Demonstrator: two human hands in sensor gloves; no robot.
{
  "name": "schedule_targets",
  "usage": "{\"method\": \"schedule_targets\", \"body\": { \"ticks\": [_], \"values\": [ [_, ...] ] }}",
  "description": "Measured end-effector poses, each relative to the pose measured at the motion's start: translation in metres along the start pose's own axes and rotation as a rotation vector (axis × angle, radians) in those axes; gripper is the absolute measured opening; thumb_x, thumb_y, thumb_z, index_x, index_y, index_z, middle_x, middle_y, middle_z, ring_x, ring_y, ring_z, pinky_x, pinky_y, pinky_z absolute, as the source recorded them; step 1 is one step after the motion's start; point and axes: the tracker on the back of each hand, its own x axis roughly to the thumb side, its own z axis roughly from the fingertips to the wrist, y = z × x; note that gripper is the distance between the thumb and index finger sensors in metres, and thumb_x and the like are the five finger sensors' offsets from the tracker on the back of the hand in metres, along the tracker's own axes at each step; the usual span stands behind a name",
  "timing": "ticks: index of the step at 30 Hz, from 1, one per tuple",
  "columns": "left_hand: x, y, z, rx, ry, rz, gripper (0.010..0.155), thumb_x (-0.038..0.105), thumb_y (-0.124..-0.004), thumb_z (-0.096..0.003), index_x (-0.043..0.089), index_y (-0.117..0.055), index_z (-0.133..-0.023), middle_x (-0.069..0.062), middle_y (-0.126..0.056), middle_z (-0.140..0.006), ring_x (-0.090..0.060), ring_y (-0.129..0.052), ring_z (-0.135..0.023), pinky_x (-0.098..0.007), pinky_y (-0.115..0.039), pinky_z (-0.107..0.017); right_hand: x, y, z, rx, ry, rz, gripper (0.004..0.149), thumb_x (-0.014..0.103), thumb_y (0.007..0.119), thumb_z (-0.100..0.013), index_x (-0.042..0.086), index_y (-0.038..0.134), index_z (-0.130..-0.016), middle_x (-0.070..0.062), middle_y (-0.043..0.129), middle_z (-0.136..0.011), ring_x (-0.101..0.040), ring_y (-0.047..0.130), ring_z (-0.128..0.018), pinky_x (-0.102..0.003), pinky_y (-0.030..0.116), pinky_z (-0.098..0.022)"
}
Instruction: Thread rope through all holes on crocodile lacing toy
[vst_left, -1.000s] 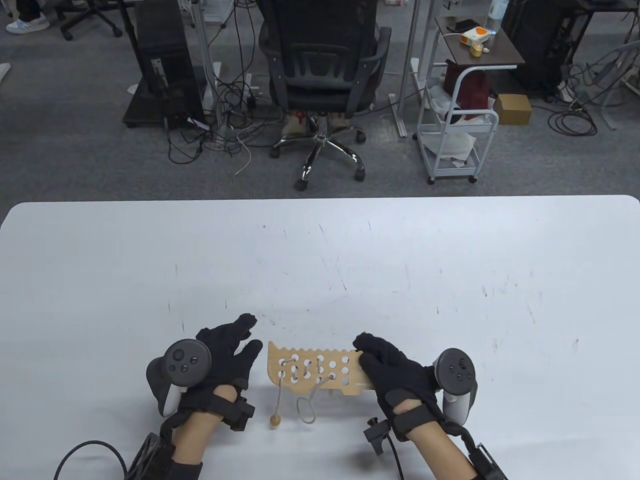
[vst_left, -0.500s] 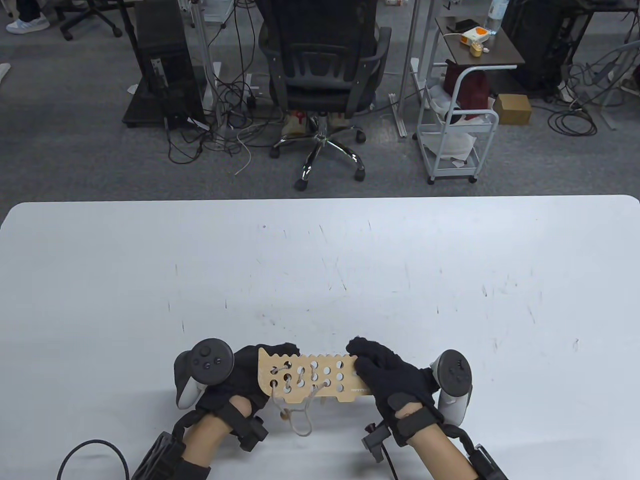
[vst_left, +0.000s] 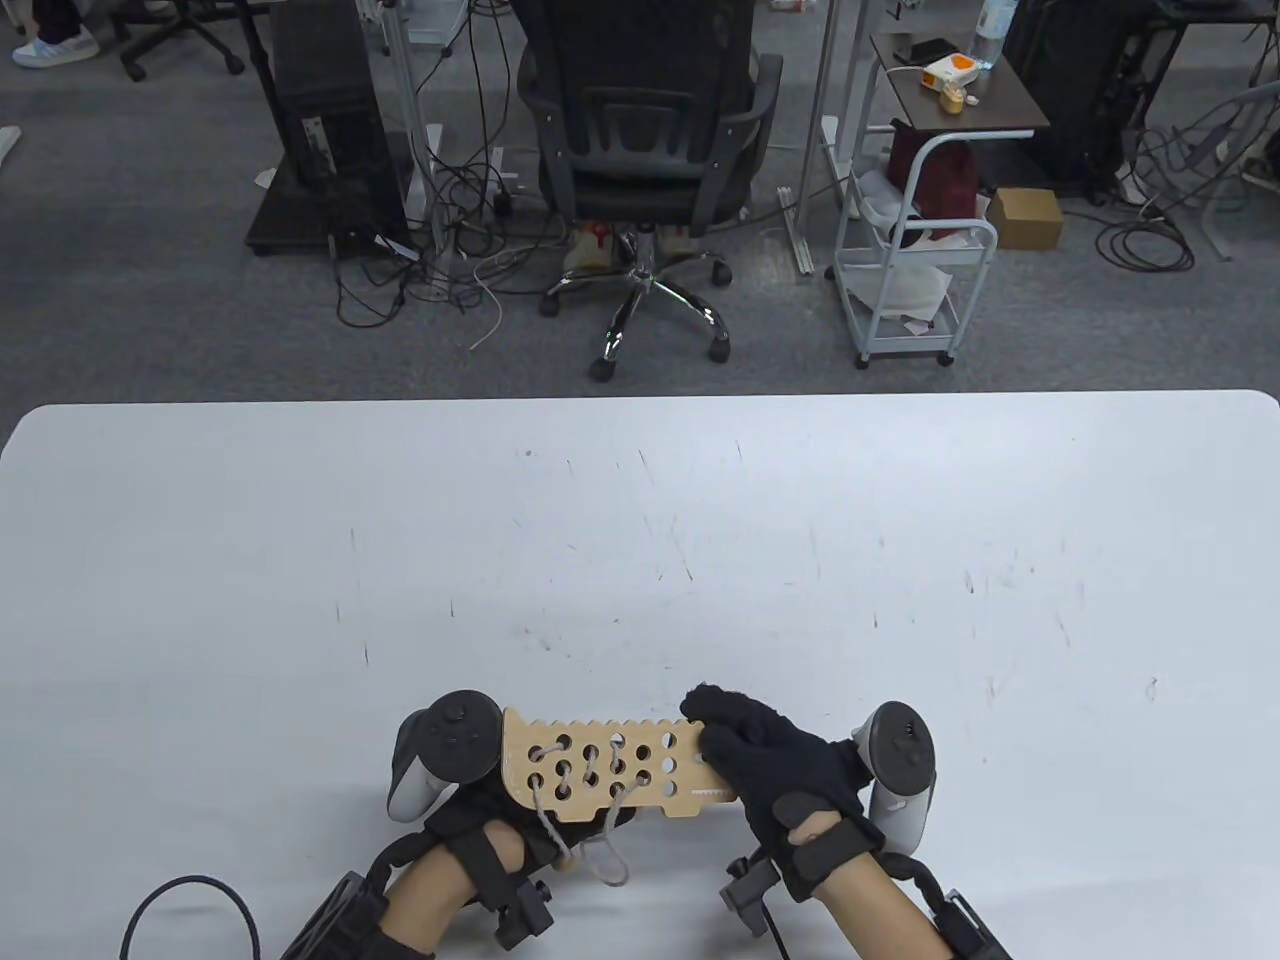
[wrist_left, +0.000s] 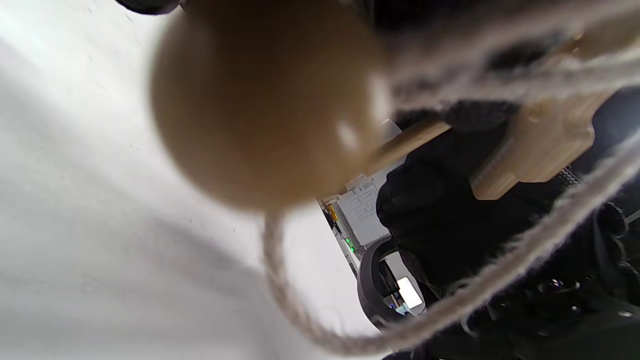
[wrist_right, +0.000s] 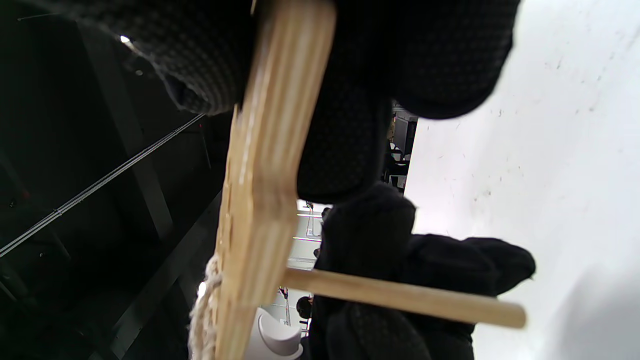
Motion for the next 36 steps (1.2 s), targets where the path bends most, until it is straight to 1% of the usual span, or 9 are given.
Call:
{"method": "schedule_targets", "body": {
  "ticks": [5,7,14,19,36],
  "values": [
    [0.001,-0.004,-0.001,-0.025,-0.011,0.038,0.051,0.05,-0.092,-0.0384,0.05,-0.084,-0.089,0.004,-0.087,-0.082,-0.03,-0.08,-0.086,-0.06,-0.049,-0.076,0.0,0.002,0.0,0.009,0.007,-0.016,0.046,0.03,0.084,-0.045,0.014,0.079,-0.088,-0.009,0.099,-0.073,-0.021,0.107,-0.045,-0.04,0.084,-0.038],
    [0.002,-0.005,-0.001,-0.023,-0.016,0.046,0.046,0.049,-0.092,-0.0388,0.049,-0.088,-0.085,0.004,-0.087,-0.082,-0.03,-0.08,-0.087,-0.06,-0.049,-0.076,0.0,0.003,0.0,0.011,0.007,-0.016,0.046,0.03,0.084,-0.046,0.014,0.079,-0.088,-0.009,0.099,-0.073,-0.021,0.107,-0.045,-0.04,0.084,-0.039],
    [0.003,0.004,0.003,0.058,-0.021,0.002,0.045,0.047,-0.087,-0.0404,0.047,-0.086,-0.085,0.003,-0.084,-0.084,-0.03,-0.078,-0.088,-0.06,-0.049,-0.076,0.0,0.002,0.0,0.001,0.008,-0.011,0.046,0.03,0.084,-0.046,0.014,0.079,-0.089,-0.008,0.099,-0.073,-0.021,0.108,-0.046,-0.039,0.084,-0.039],
    [0.0,0.009,0.004,0.111,-0.002,-0.031,0.045,0.046,-0.086,-0.0405,0.046,-0.086,-0.085,0.003,-0.084,-0.085,-0.031,-0.078,-0.088,-0.06,-0.049,-0.076,0.0,0.0,0.0,-0.014,0.011,-0.004,0.046,0.03,0.083,-0.046,0.014,0.078,-0.089,-0.009,0.099,-0.073,-0.021,0.107,-0.046,-0.04,0.084,-0.04],
    [-0.01,0.031,0.013,0.273,0.049,0.003,0.046,0.043,-0.082,-0.0416,0.042,-0.084,-0.087,0.002,-0.086,-0.086,-0.03,-0.081,-0.086,-0.06,-0.051,-0.075,0.0,-0.011,-0.002,-0.069,0.03,-0.004,0.046,0.03,0.083,-0.046,0.014,0.078,-0.089,-0.009,0.099,-0.073,-0.021,0.107,-0.046,-0.04,0.084,-0.04]
  ]
}}
